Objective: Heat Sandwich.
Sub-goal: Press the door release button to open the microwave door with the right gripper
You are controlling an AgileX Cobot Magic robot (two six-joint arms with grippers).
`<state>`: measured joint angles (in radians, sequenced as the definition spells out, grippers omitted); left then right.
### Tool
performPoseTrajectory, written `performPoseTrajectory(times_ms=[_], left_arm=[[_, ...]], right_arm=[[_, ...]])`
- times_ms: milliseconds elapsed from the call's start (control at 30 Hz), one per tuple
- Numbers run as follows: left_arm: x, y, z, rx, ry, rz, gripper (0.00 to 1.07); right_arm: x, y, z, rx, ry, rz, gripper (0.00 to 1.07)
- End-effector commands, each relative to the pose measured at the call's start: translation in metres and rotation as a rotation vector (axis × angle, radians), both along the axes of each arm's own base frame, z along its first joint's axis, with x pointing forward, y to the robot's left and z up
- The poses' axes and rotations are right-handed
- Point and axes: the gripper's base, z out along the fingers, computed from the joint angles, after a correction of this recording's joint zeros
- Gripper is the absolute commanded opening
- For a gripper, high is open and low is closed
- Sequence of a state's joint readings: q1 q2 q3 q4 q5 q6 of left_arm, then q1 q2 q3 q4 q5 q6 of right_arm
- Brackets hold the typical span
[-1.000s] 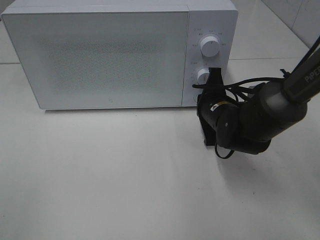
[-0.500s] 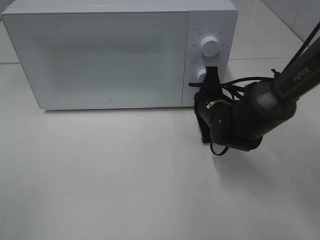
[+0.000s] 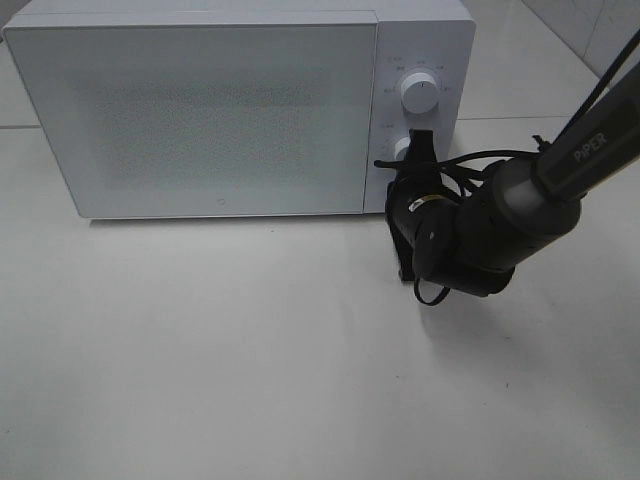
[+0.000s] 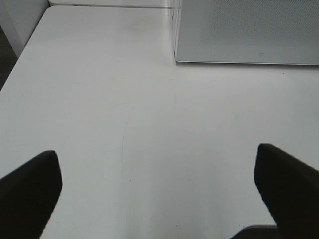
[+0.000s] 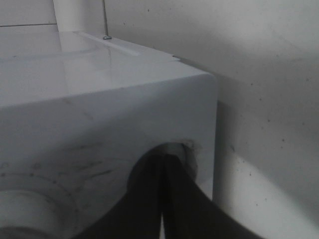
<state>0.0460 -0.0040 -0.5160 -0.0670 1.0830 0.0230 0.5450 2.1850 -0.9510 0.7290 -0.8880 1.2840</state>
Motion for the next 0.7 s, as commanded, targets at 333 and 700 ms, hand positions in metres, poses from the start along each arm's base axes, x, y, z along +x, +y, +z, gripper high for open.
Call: performPoseTrajectory(times_ms=[333, 700], left_arm=[[-0.0004, 0.0, 0.0004, 0.002, -0.014, 0.003, 0.98], [-0.0004, 0.0, 0.0004, 0.002, -0.014, 0.003, 0.98]], right_arm=[[0.0327, -0.0034, 0.0289, 0.012, -0.242, -0.032, 0.01], [0.027, -0.0037, 0.0343, 0.013, -0.223, -0.019, 0.02]])
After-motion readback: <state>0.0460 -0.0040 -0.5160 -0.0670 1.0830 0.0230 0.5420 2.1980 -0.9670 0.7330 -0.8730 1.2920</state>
